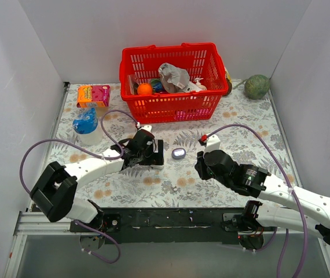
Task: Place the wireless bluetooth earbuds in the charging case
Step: Pick up the charging case at the center of the board.
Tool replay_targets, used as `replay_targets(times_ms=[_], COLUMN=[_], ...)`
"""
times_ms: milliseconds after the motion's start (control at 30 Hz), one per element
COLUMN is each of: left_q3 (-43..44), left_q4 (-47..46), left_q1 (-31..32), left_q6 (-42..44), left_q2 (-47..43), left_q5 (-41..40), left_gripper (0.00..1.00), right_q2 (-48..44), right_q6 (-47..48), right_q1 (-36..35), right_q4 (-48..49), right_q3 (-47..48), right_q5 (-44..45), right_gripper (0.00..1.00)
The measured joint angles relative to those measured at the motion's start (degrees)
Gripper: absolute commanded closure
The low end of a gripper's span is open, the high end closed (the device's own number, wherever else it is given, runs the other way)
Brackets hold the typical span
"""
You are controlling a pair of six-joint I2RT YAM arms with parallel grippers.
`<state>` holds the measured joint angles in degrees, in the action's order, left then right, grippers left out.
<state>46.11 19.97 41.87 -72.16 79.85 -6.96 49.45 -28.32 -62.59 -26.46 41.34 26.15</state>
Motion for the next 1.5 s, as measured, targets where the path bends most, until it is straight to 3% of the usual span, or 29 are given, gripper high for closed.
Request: replay_targets(times_ms=[433,767,1100,1500], left_q3=[5.7,5.7,6.0,7.9], left_q4=[1.7,2.3,2.1,1.6], left_q1=[4.0,4.0,5.6,8.0], left_q6=[3.6,4.8,6.5,7.0], left_q2=[11.1,13.0,14.1,16.3], left_q5=[-2.8,-4.2,-6.4,-9.4], left_gripper=[0.02,0.02,0.18,0.20], right_q2=[-0.6,-1.3,-1.3,-1.3], right_q6=[-0.3,-0.3,-0.2,-0.1], right_q1=[0.0,0.0,0.0,0.0], right_q4=[0.0,-0.1,-0.1,-0.2], right_q3=[-0.1,-0.9,-0.9,-0.9], right_q5=[-0.8,-0.8,-0.5,0.3], right_gripper=[0.76,0.76,0.76,0.77])
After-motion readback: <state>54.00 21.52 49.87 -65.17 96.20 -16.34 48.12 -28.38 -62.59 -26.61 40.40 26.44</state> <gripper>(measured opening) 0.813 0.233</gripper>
